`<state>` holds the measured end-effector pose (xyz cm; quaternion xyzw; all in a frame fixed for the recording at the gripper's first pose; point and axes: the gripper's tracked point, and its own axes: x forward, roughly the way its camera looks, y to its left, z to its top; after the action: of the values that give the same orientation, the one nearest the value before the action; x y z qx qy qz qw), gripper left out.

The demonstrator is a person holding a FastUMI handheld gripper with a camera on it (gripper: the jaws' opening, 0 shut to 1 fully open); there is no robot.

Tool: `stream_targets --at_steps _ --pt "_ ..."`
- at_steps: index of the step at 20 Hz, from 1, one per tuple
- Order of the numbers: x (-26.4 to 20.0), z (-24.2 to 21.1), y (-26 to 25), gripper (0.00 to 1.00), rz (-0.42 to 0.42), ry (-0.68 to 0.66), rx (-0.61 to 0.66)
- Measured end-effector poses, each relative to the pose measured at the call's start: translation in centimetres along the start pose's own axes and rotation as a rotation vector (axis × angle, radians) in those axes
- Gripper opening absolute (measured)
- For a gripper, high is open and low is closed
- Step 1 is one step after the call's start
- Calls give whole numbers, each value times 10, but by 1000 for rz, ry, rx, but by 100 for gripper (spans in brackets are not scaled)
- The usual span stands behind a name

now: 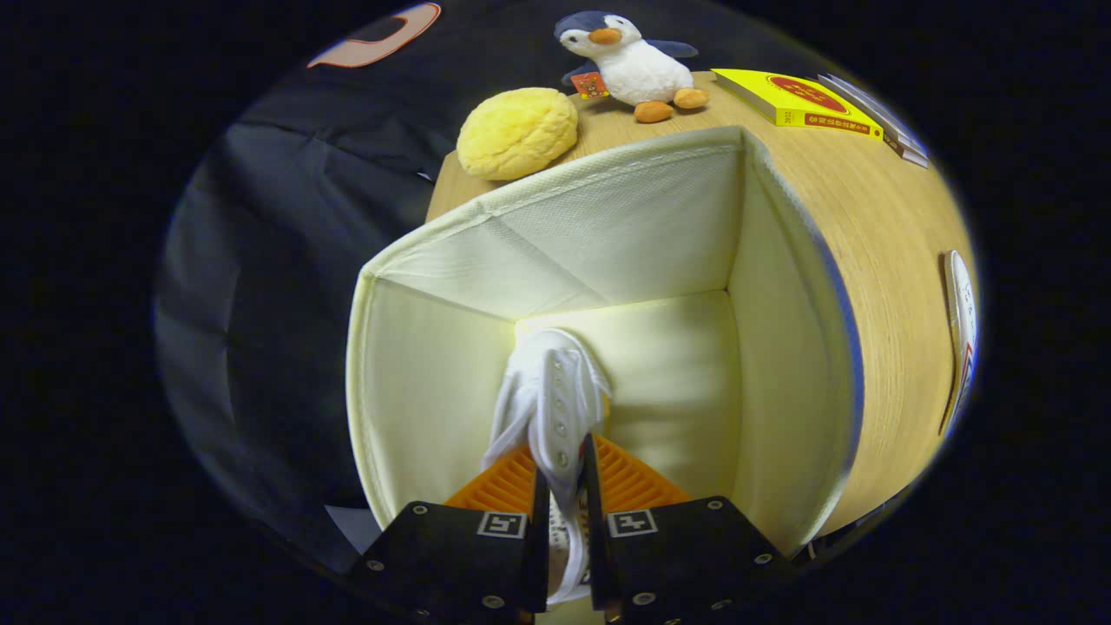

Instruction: Open the storage box then place both shoes into the box .Put the left shoe in first, then the right shoe, with the right side of both shoes facing outward in a uniform manner.

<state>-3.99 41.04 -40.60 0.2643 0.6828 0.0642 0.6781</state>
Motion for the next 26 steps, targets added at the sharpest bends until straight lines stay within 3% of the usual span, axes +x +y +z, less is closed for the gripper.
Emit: stream_targets --at_steps 2,7,12,20,26 --pt "-5 -8 1 28 42 40 -46" --pt "-66 11 25 37 296 -38 -43" --pt "-134 28 -12 67 362 -148 -75" --pt "-199 34 -151 96 238 -322 -132" --pt "-227 35 -284 96 30 -398 -123"
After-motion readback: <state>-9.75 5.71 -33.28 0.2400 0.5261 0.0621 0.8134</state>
